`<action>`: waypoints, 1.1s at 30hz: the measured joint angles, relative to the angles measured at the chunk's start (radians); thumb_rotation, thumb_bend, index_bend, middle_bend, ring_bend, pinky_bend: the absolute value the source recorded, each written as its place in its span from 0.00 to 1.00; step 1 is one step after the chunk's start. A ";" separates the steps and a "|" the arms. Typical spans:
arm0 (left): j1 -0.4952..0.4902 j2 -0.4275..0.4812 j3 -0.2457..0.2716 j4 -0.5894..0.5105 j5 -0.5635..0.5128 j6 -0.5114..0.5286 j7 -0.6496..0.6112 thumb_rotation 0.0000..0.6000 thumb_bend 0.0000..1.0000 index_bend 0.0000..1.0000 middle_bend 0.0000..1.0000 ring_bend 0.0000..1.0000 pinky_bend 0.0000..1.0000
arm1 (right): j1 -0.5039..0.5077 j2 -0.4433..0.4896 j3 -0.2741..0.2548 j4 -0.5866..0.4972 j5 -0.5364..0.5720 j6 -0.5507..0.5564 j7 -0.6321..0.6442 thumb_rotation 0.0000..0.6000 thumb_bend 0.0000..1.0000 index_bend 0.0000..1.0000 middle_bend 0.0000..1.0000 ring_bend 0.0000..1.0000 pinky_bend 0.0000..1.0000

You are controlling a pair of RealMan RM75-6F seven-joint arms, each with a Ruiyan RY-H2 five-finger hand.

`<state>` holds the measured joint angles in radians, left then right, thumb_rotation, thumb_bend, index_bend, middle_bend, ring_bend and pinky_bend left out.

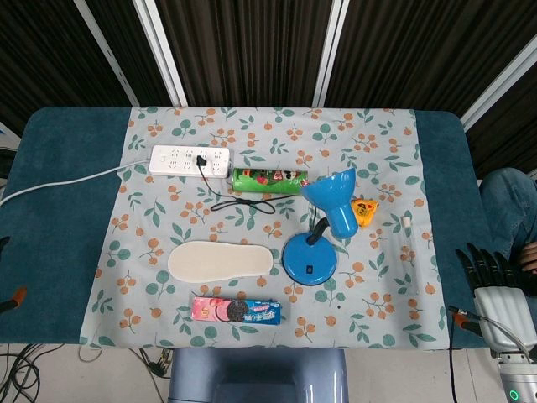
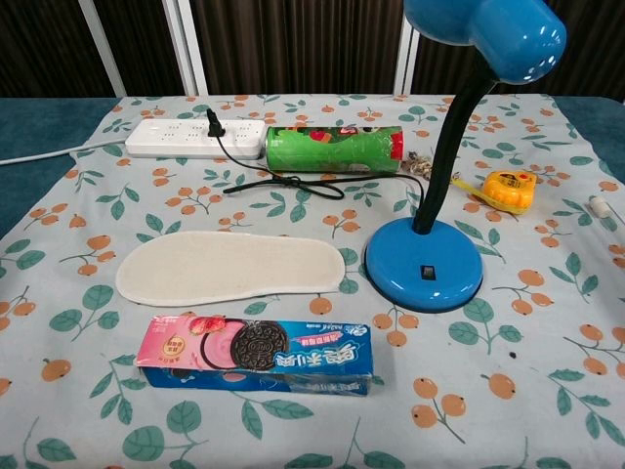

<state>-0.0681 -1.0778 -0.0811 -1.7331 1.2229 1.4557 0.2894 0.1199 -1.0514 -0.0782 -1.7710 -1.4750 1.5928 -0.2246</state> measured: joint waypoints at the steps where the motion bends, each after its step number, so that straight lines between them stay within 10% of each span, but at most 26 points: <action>1: 0.000 -0.001 0.000 0.001 0.003 0.002 0.000 1.00 0.23 0.11 0.00 0.00 0.06 | -0.003 -0.004 0.005 0.001 0.002 0.002 -0.004 1.00 0.22 0.04 0.00 0.00 0.00; 33: 0.006 -0.010 0.007 0.023 0.051 0.018 -0.024 1.00 0.23 0.11 0.00 0.00 0.06 | -0.032 -0.032 0.058 0.015 0.014 -0.039 -0.001 1.00 0.22 0.04 0.00 0.00 0.00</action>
<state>-0.0617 -1.0877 -0.0738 -1.7102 1.2744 1.4741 0.2652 0.0875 -1.0837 -0.0200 -1.7559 -1.4610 1.5542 -0.2255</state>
